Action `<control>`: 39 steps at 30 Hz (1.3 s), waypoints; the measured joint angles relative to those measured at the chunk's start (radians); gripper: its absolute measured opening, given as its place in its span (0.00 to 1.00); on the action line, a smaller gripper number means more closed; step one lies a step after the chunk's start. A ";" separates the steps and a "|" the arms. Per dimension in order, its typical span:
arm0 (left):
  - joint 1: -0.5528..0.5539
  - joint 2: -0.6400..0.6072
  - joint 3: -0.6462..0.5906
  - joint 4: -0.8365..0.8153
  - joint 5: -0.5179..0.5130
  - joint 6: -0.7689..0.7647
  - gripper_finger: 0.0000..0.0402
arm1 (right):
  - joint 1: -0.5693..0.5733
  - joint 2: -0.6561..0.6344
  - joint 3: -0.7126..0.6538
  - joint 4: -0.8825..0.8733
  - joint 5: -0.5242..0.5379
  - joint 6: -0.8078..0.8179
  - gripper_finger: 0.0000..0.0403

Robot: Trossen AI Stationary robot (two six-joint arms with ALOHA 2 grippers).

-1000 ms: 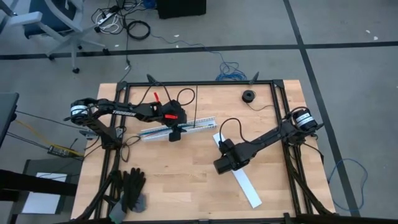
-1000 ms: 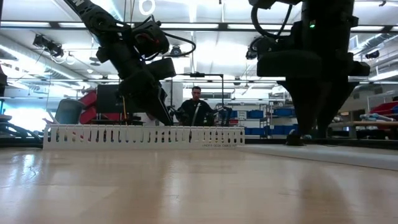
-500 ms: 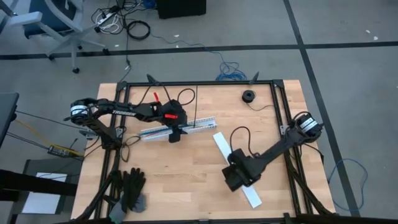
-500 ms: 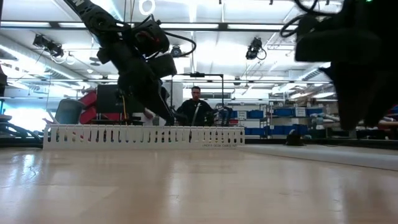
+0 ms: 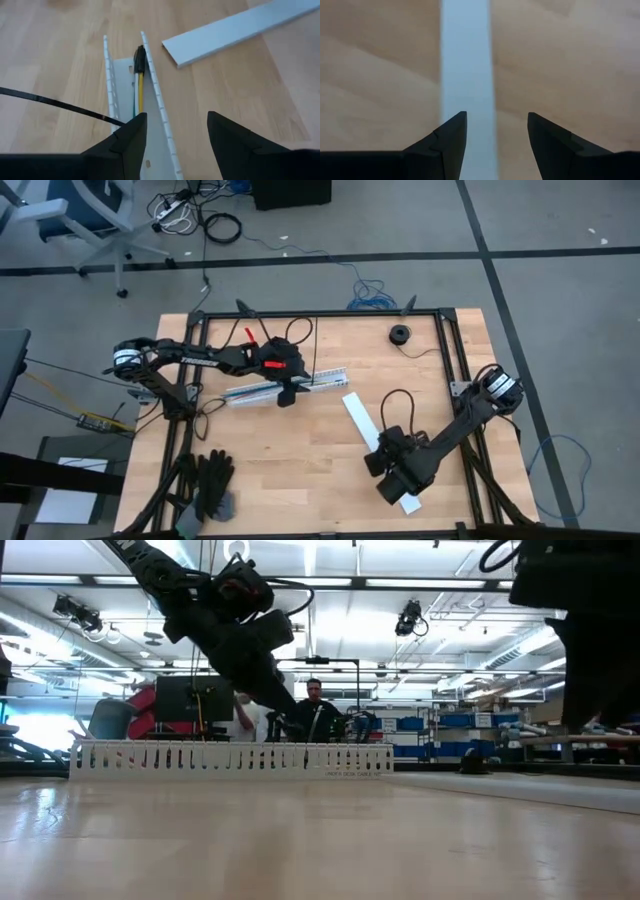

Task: Ziptie cables
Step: Close the white cable duct

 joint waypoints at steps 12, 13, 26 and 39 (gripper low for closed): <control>-0.071 0.000 0.000 -0.074 -0.031 0.047 0.46 | 0.063 0.007 -0.152 -0.023 0.064 0.126 0.47; -0.081 0.000 0.000 -0.061 -0.045 0.050 0.46 | 0.071 0.007 -0.162 0.015 0.066 0.132 0.47; -0.155 0.000 0.000 0.083 -0.059 0.181 0.45 | 0.114 0.007 -0.179 0.190 0.092 0.172 0.47; -0.254 0.000 0.000 0.086 -0.102 0.020 0.40 | 0.108 0.007 -0.179 0.292 0.151 0.155 0.47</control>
